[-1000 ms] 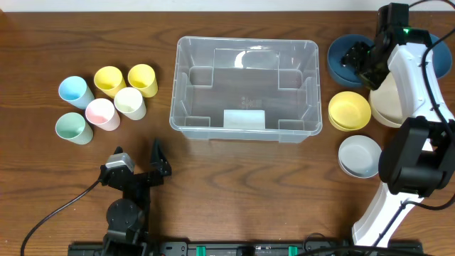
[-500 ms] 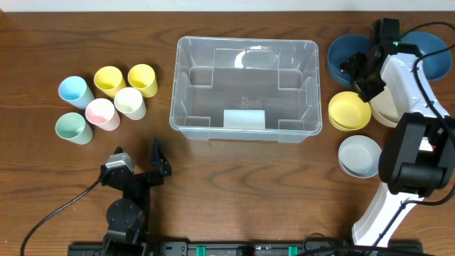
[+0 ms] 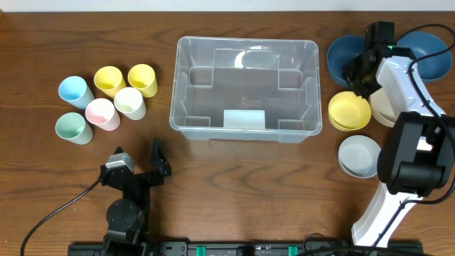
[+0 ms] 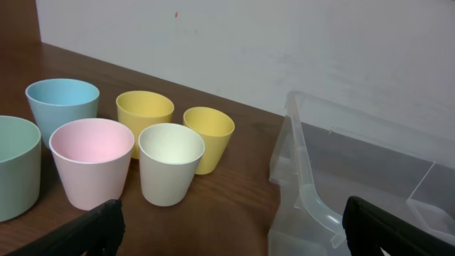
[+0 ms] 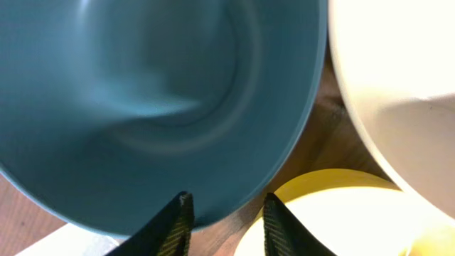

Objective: Pack container
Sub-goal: 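Grasp the dark teal bowl rim with the right gripper and lift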

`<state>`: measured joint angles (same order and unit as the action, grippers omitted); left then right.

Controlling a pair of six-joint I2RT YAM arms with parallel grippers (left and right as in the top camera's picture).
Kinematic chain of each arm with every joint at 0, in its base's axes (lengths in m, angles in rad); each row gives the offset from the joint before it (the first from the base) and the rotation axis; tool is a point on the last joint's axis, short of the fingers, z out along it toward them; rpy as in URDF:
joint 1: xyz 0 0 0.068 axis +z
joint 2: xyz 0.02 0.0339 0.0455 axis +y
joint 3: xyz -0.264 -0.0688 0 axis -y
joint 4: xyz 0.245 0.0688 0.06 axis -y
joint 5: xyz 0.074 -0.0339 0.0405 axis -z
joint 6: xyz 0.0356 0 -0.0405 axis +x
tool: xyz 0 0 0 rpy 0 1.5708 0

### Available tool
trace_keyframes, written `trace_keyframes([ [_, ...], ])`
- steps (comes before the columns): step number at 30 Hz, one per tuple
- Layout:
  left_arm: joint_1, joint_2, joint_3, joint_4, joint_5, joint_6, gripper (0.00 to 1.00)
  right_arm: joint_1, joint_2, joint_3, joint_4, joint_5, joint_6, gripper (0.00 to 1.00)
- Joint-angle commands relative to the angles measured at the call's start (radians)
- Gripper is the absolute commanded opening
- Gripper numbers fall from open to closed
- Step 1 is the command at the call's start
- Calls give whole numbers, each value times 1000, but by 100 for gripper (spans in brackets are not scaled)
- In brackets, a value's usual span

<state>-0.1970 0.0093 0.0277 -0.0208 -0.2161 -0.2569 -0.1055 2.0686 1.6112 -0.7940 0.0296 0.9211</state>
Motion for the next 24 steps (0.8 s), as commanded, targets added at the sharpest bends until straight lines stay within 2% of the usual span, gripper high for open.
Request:
trace_keyframes([
  [1, 5, -5, -24, -30, -11, 16, 98, 8, -7, -13, 6, 36, 6, 27],
  [8, 5, -5, -24, -30, -11, 16, 98, 8, -7, -18, 23, 68, 6, 25],
  [13, 5, -5, -24, -30, -11, 16, 98, 8, -7, -57, 66, 87, 6, 32],
  [17, 5, -5, -24, -30, -11, 16, 98, 8, -7, -103, 128, 87, 6, 32],
  [21, 5, -5, -24, -30, -11, 16, 98, 8, -7, -114, 157, 87, -13, 18],
  [24, 5, -5, -24, -30, -11, 16, 98, 8, -7, -113, 182, 87, -45, 11],
])
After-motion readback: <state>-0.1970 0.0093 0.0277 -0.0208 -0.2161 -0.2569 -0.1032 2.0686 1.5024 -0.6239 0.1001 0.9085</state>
